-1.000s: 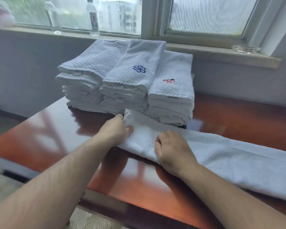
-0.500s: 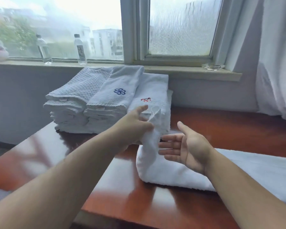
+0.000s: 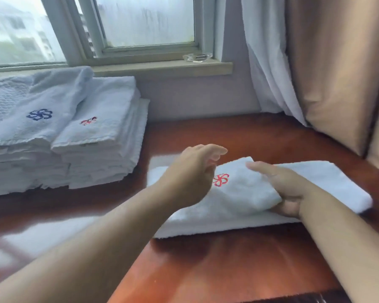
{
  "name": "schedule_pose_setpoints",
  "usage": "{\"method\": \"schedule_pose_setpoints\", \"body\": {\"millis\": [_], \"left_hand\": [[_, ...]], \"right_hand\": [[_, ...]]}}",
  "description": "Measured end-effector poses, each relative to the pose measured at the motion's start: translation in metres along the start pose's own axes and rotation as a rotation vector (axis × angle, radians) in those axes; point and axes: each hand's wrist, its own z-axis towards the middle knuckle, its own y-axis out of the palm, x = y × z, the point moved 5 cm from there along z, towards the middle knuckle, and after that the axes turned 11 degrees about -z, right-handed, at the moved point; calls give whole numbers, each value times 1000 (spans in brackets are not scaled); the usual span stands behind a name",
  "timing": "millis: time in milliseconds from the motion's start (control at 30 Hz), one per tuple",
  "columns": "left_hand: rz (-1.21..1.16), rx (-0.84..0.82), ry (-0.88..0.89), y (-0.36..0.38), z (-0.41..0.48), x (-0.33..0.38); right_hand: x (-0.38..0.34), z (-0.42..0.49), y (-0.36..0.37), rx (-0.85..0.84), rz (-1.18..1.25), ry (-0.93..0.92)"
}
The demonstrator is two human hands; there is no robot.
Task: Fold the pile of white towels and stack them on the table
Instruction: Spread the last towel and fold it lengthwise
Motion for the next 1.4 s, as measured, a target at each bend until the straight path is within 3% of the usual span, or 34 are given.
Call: {"method": "schedule_pose_setpoints", "body": {"millis": [100, 300, 500, 733, 933, 1000, 1100, 1133, 1200, 1267, 1333, 1400], "left_hand": [[262, -53, 30, 11, -4, -24], [268, -204, 47, 45, 13, -15], [497, -421, 20, 98, 21, -3], [420, -484, 11, 112, 18, 2], [315, -390, 69, 106, 18, 5], [352, -427, 80, 109, 18, 2], [446, -515, 82, 121, 11, -5], [445, -516, 77, 122, 10, -6], [428, -513, 68, 124, 11, -7], [415, -513, 64, 124, 11, -7], [381, -508, 57, 122, 11, -8], [326, -486, 41, 119, 8, -10]], "right_hand": [[4, 7, -17, 163, -122, -33], [-17, -21, -92, 335, -151, -98], [-24, -59, -173, 594, -315, -82], [-26, -63, -199, 726, -658, -11], [-26, -73, -199, 832, -568, -5], [-29, -77, -199, 864, -781, 39], [-29, -82, -197, 970, -1293, 203], [-32, -84, -193, 1062, -1373, 187], [-41, -81, -170, 1156, -1353, -77], [-42, -65, -138, 998, -1268, -311], [-23, -40, -111, 700, -1391, -225], [1, -24, -105, 543, -1567, -62]]}}
